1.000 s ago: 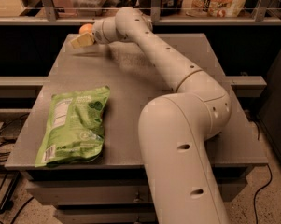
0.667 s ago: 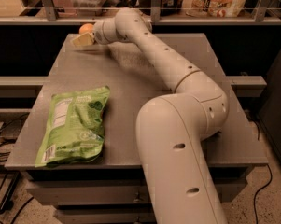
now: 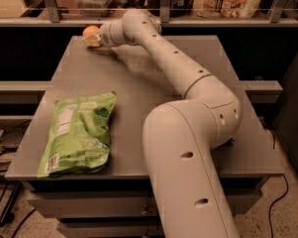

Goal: Move orange near green rice chip bag

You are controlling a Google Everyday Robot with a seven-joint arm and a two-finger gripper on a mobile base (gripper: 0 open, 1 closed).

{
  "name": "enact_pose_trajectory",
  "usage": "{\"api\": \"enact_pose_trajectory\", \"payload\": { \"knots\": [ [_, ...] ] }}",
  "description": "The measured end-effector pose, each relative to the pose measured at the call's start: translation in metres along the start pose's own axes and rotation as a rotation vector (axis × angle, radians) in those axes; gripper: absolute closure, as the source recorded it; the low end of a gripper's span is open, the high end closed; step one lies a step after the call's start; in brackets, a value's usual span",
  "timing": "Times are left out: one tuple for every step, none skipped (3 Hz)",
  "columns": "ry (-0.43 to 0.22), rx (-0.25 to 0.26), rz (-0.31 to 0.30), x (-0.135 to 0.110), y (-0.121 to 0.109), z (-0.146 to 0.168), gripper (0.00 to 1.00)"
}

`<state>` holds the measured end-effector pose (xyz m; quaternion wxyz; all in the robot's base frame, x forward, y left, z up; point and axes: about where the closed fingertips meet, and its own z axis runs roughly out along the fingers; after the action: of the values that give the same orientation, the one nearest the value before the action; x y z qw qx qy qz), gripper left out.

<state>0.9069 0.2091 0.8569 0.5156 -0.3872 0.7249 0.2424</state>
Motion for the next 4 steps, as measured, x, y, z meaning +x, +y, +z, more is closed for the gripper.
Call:
{"api": "enact_pose_trajectory", "payload": {
  "knots": [
    [-0.004,0.006,-0.014,-0.005,0.000,-0.005,0.88],
    [-0.023,-0.046,-0.059,-0.026,0.010,-0.027,1.00],
    [-0.015,-0.156,-0.126,-0.036,0.034,-0.063,1.00],
    [-0.019,-0.194,-0.138,-0.046,0.050,-0.111,1.00]
  ]
}}
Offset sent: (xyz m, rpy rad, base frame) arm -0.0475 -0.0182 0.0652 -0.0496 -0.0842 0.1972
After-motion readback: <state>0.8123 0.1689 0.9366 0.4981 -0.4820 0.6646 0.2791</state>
